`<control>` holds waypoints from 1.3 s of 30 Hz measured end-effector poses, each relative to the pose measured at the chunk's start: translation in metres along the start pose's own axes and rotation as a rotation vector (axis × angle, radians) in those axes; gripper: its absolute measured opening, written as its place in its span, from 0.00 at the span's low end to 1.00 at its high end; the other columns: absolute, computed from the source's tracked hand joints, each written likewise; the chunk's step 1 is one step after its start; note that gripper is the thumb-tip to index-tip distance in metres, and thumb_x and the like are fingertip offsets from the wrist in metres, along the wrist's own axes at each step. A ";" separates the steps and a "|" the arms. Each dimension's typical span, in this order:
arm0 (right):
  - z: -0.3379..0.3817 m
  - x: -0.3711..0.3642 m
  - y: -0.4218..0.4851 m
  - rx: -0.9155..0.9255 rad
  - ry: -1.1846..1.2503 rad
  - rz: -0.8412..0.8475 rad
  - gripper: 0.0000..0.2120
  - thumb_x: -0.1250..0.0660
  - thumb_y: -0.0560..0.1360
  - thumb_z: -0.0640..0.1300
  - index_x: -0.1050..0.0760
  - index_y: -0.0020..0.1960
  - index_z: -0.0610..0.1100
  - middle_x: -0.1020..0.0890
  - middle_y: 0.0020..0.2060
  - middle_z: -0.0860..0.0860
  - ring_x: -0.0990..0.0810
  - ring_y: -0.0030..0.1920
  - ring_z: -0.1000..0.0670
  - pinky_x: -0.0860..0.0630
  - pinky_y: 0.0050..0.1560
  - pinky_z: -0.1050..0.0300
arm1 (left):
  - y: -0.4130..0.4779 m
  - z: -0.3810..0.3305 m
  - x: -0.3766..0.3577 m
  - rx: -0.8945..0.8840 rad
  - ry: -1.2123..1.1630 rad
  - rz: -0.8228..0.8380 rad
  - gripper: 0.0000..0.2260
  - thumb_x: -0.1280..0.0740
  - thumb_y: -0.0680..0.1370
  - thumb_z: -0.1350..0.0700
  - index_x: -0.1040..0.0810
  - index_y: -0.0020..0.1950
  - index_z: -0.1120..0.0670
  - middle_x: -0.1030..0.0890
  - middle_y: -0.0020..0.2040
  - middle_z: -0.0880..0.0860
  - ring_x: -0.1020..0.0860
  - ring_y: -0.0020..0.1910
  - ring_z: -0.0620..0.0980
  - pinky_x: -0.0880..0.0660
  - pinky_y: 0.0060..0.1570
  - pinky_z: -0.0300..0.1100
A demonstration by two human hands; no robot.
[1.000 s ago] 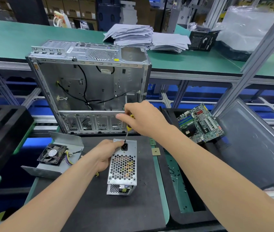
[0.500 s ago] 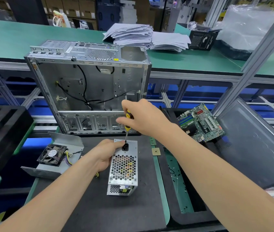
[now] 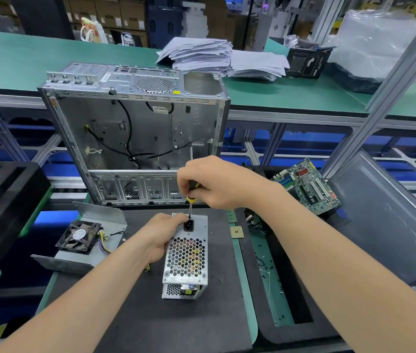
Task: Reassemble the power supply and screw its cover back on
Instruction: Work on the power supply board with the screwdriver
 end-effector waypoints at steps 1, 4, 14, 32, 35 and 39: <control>-0.001 0.000 0.001 -0.023 0.010 -0.019 0.03 0.30 0.80 0.42 0.23 0.52 0.47 0.21 0.47 0.54 0.24 0.49 0.52 0.23 0.52 0.49 | -0.001 0.000 -0.001 0.002 -0.001 0.006 0.10 0.31 0.82 0.53 0.19 0.52 0.61 0.14 0.41 0.60 0.16 0.34 0.54 0.20 0.38 0.44; -0.007 0.000 0.003 -0.155 -0.015 -0.102 0.12 0.31 0.81 0.56 0.26 0.51 0.47 0.23 0.38 0.53 0.25 0.40 0.51 0.26 0.38 0.50 | -0.001 -0.001 -0.001 0.007 -0.001 0.019 0.11 0.32 0.83 0.54 0.18 0.54 0.62 0.13 0.43 0.61 0.16 0.35 0.55 0.19 0.37 0.44; -0.004 0.000 -0.001 -0.217 -0.110 -0.225 0.16 0.38 0.82 0.61 0.26 0.49 0.48 0.23 0.44 0.52 0.22 0.44 0.48 0.25 0.41 0.50 | 0.003 0.001 0.003 -0.001 0.044 -0.035 0.17 0.32 0.81 0.54 0.21 0.61 0.67 0.17 0.47 0.63 0.21 0.44 0.58 0.26 0.48 0.50; -0.021 -0.003 0.001 -0.506 -0.159 -0.279 0.33 0.46 0.81 0.71 0.31 0.34 0.43 0.29 0.28 0.50 0.29 0.29 0.48 0.38 0.28 0.56 | 0.004 0.003 0.002 0.010 0.013 -0.007 0.15 0.32 0.82 0.54 0.20 0.60 0.64 0.14 0.46 0.63 0.17 0.38 0.58 0.20 0.46 0.51; -0.013 -0.006 -0.001 -0.262 -0.031 -0.176 0.15 0.41 0.84 0.60 0.27 0.53 0.49 0.24 0.47 0.52 0.21 0.43 0.48 0.26 0.40 0.51 | 0.004 0.002 0.002 0.000 0.019 -0.009 0.14 0.32 0.82 0.54 0.19 0.60 0.64 0.13 0.49 0.63 0.17 0.42 0.58 0.20 0.52 0.55; 0.000 -0.006 0.000 -0.020 0.064 -0.018 0.06 0.36 0.81 0.39 0.28 0.54 0.50 0.24 0.50 0.55 0.23 0.48 0.51 0.23 0.51 0.48 | 0.003 0.001 0.001 -0.002 0.011 0.004 0.15 0.32 0.82 0.54 0.19 0.61 0.64 0.14 0.47 0.62 0.17 0.41 0.58 0.22 0.47 0.51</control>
Point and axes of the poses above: each hand's wrist, its own y-axis towards the middle knuckle, its own x-axis out of the back of the hand, z = x × y, the point moved 5 cm from there along y, towards the middle knuckle
